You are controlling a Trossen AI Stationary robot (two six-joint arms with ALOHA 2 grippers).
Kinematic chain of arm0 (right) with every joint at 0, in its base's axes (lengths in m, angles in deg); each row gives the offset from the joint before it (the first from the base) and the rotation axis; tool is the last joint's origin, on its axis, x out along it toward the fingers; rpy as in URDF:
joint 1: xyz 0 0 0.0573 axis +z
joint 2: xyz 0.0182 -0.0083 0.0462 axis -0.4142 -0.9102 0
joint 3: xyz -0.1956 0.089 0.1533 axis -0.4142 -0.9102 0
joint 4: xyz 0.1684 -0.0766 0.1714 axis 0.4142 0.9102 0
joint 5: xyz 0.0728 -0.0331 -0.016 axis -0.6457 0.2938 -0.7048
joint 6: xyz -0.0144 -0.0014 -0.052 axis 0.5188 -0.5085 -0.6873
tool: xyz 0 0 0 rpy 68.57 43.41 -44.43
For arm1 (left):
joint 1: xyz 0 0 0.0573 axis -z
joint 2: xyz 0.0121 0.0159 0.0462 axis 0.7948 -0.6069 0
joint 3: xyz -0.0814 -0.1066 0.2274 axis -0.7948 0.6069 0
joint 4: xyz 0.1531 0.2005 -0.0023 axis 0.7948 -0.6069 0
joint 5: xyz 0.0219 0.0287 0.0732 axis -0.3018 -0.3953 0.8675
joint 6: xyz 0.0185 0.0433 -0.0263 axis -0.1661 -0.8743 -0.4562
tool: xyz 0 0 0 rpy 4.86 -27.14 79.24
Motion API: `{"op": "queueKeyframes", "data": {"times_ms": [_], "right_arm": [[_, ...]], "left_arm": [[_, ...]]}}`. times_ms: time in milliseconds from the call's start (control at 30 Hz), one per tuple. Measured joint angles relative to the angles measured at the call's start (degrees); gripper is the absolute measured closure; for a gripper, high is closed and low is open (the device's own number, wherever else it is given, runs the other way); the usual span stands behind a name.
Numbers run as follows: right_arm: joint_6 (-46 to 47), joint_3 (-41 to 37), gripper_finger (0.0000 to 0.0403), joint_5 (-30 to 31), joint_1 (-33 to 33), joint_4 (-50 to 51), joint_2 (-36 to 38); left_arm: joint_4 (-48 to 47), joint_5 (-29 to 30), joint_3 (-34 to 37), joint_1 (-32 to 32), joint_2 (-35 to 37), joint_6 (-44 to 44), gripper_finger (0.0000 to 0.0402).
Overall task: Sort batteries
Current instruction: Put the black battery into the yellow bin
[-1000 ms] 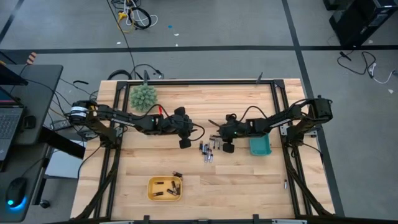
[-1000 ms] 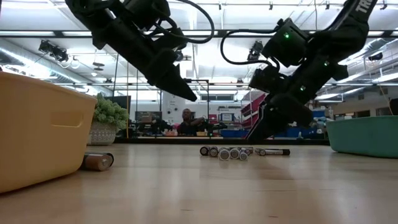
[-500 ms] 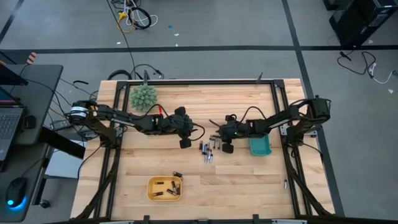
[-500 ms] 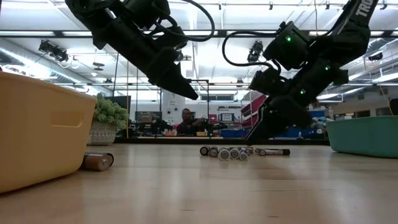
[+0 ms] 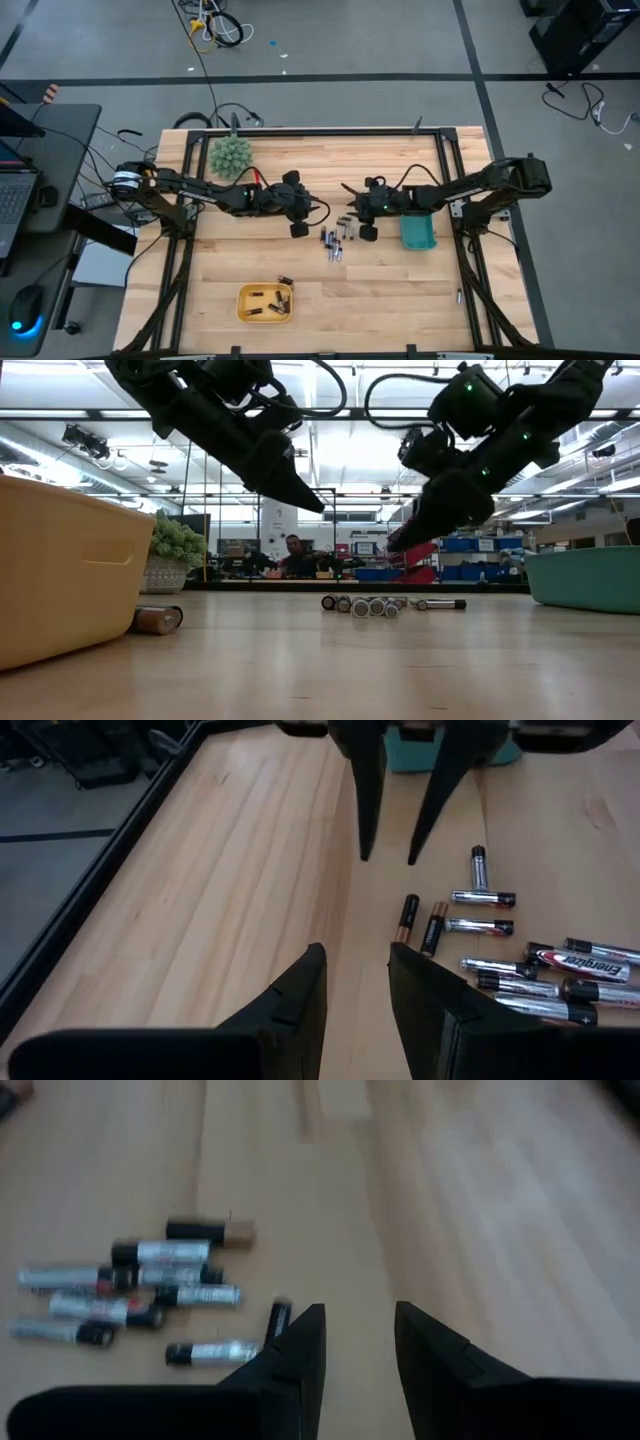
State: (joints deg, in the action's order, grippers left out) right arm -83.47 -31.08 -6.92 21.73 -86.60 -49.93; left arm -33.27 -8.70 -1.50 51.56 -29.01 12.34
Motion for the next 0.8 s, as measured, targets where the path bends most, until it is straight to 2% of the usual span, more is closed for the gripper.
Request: {"op": "queueKeyframes", "data": {"times_ms": [233, 367, 800], "right_arm": [[1.36, -0.05, 0.0295, -0.09, 1.26, -4.88, -7.49], [1.36, -0.07, 0.0295, 2.86, 0.46, -6.02, -10.32], [0.57, -0.08, 0.0295, 4.31, -0.07, -5.14, -11.43]], "left_arm": [[0.15, 0.00, 0.00, 0.00, 0.00, 0.00, 0.0296], [0.10, 0.00, 0.00, 0.00, 0.00, 0.00, 0.0296], [0.12, -0.02, 0.00, -0.02, 0.00, -0.29, 0.0296]]}}
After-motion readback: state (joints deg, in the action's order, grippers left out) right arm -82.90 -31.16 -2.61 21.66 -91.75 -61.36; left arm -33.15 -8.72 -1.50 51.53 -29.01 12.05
